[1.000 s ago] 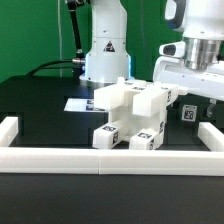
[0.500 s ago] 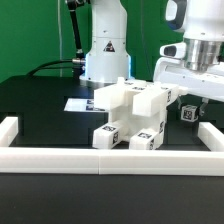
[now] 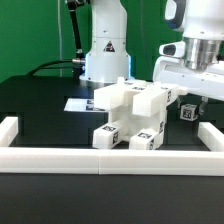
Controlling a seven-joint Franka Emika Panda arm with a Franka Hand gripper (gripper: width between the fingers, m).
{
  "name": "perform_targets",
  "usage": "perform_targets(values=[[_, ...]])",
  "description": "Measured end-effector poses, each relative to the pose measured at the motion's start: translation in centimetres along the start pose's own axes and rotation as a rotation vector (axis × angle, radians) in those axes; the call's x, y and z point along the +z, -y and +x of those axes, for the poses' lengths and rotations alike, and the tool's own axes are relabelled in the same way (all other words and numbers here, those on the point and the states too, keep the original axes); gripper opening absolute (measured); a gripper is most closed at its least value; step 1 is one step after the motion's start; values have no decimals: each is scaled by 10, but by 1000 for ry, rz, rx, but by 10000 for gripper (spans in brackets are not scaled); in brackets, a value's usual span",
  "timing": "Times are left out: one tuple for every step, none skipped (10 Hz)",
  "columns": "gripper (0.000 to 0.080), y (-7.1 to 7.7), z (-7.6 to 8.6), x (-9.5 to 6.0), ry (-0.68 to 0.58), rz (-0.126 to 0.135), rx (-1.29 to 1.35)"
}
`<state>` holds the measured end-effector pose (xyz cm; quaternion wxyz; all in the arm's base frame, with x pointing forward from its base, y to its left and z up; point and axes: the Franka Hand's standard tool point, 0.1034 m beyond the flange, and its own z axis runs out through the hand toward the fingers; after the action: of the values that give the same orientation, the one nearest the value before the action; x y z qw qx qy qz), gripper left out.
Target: Assemble chair
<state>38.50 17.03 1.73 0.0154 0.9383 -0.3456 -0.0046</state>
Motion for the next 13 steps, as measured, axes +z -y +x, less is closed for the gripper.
perform_targets(values=[[287,-1,0,-11,6,14,7],[287,-2,-3,-22,15,33,18],[287,-2,-7,-35,35,41,15],[288,-1,-5,-49,50,58,13],[288,-2,1,-60,59,71,11],[288,-4,9,-71,72,82,7],[288,-5,19,-78,72,91,6],[288,-5,31,-84,75,90,-25],[288,-1,49,-97,82,98,-42],[288,3,64,-107,81,108,-67],[288,6,76,-113,73,121,-87],[288,6,72,-109,71,117,-85],[288,5,72,-109,72,115,-86]])
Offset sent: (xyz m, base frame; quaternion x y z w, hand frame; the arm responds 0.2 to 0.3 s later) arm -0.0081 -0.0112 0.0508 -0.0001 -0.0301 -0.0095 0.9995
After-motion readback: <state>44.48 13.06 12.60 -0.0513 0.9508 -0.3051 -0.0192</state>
